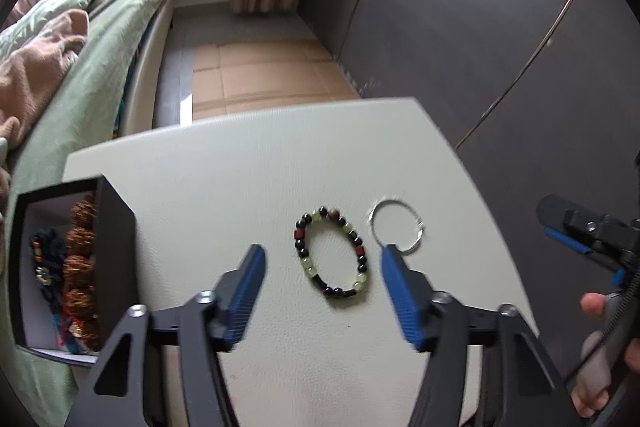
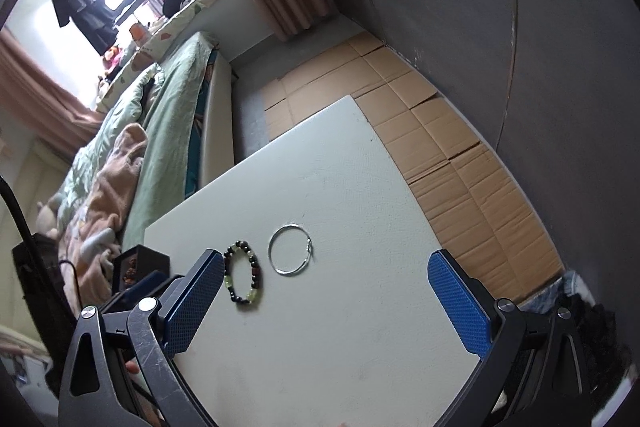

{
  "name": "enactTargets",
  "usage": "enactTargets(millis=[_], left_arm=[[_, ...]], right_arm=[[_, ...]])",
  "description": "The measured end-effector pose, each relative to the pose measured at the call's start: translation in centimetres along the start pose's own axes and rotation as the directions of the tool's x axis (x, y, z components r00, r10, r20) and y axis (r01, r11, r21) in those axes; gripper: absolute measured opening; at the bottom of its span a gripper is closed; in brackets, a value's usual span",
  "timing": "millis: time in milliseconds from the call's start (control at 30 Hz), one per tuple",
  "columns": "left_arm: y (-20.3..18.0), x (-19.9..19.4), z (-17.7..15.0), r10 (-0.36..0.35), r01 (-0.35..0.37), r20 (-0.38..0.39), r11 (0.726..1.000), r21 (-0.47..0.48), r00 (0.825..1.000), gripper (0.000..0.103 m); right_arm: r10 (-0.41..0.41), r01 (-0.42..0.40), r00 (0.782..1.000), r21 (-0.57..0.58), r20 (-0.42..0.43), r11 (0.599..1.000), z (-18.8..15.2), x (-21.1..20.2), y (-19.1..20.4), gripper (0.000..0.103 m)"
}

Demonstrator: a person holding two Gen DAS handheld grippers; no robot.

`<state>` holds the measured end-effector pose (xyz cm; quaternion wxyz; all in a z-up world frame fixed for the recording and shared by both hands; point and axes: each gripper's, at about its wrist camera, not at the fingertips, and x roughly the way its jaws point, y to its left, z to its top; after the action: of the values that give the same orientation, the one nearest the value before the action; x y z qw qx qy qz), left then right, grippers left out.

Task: Organize jewelry
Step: 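Withdraw both tools back over the remaining bracelet and hoop, then grasp the black-and-green bead bracelet with the left tool while the right tool grasps the silver hoop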

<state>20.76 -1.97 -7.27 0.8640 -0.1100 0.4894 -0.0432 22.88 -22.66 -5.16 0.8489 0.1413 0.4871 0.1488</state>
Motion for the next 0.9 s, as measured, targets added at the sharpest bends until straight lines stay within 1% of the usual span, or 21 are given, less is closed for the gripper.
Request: enactTargets(millis=[67, 133, 267, 300, 333, 367, 400, 433, 467, 500, 533, 567, 600, 667, 767, 900], left_arm=[[0.2, 0.9, -0.1, 0.009, -0.009, -0.02, 1.0, 0.001, 1.0, 0.042], [0.3, 1.8, -0.2, 0.029, -0.029, -0.035, 1.0, -0.001, 0.999, 0.037], [0.3, 3.2, -0.3, 0.041, -0.041, -0.054, 0.999, 0.002, 0.998, 0.036], [0.2, 3.5, -0.4, 0.053, -0.053, -0.057, 0.999, 0.01, 0.997, 0.036], [0.1, 3.8, -0.4, 0.062, -0.061, -0.061, 0.998, 0.019, 0.996, 0.033], [0.0, 4.2, -0.4, 0.071, -0.069, -0.07, 0.997, 0.026, 0.995, 0.028], [0.0, 4.4, -0.5, 0.079, -0.077, -0.076, 0.997, 0.03, 0.994, 0.027], [-0.3, 4.5, -0.4, 0.095, -0.092, -0.06, 0.995, 0.042, 0.994, 0.026], [-0.4, 4.5, -0.5, 0.11, -0.107, -0.064, 0.993, 0.049, 0.992, 0.023], [-0.6, 4.5, -0.6, 0.126, -0.122, -0.059, 0.991, 0.059, 0.99, 0.017], [-0.6, 4.5, -0.6, 0.144, -0.139, -0.059, 0.988, 0.069, 0.988, 0.008], [-0.5, 4.5, -0.6, 0.143, -0.139, -0.059, 0.988, 0.067, 0.988, 0.008], [-0.3, 4.4, -0.5, 0.125, -0.122, -0.063, 0.991, 0.053, 0.99, 0.008], [0.1, 4.1, -0.4, 0.1, -0.098, -0.063, 0.995, 0.033, 0.993, 0.008], [0.3, 2.8, 0.0, 0.096, -0.095, -0.024, 0.995, 0.033, 0.995, 0.008], [0.9, 1.1, 0.3, 0.069, -0.069, 0.009, 0.998, 0.014, 0.998, 0.008]], right_arm=[[-0.007, 0.007, 1.0, -0.016, -0.017, 1.0, 0.1, 0.8, 0.5, 0.103], [-0.006, 0.005, 0.999, -0.021, -0.037, 1.0, 0.2, 1.7, 0.7, 0.102], [-0.007, 0.006, 0.999, -0.02, -0.053, 1.0, 0.5, 2.7, 0.9, 0.101], [-0.011, 0.01, 0.999, -0.022, -0.053, 1.0, 0.6, 2.8, 1.0, 0.099], [-0.012, 0.011, 0.999, -0.026, -0.052, 1.0, 0.6, 2.9, 1.1, 0.096], [-0.016, 0.015, 0.998, -0.033, -0.056, 0.999, 0.7, 3.1, 1.2, 0.084], [-0.021, 0.018, 0.998, -0.038, -0.067, 0.999, 0.7, 3.3, 1.3, 0.073], [-0.025, 0.021, 0.996, -0.042, -0.084, 0.999, 0.6, 3.8, 1.3, 0.068], [-0.026, 0.021, 0.995, -0.044, -0.094, 0.999, 0.6, 4.1, 1.4, 0.065], [-0.029, 0.024, 0.994, -0.049, -0.105, 0.999, 0.5, 4.5, 1.4, 0.062], [-0.035, 0.028, 0.992, -0.056, -0.118, 0.998, 0.5, 5.0, 1.5, 0.061], [-0.04, 0.032, 0.991, -0.061, -0.127, 0.998, 0.4, 5.3, 1.6, 0.057], [-0.042, 0.034, 0.99, -0.062, -0.137, 0.997, 0.4, 5.6, 1.6, 0.052], [-0.039, 0.03, 0.986, -0.059, -0.159, 0.998, 0.4, 6.3, 1.5, 0.046], [-0.046, 0.035, 0.983, -0.064, -0.179, 0.997, 0.2, 7.3, 1.6, 0.039], [-0.065, 0.05, 0.98, -0.083, -0.189, 0.995, 0.0, 8.2, 2.1, 0.034]])
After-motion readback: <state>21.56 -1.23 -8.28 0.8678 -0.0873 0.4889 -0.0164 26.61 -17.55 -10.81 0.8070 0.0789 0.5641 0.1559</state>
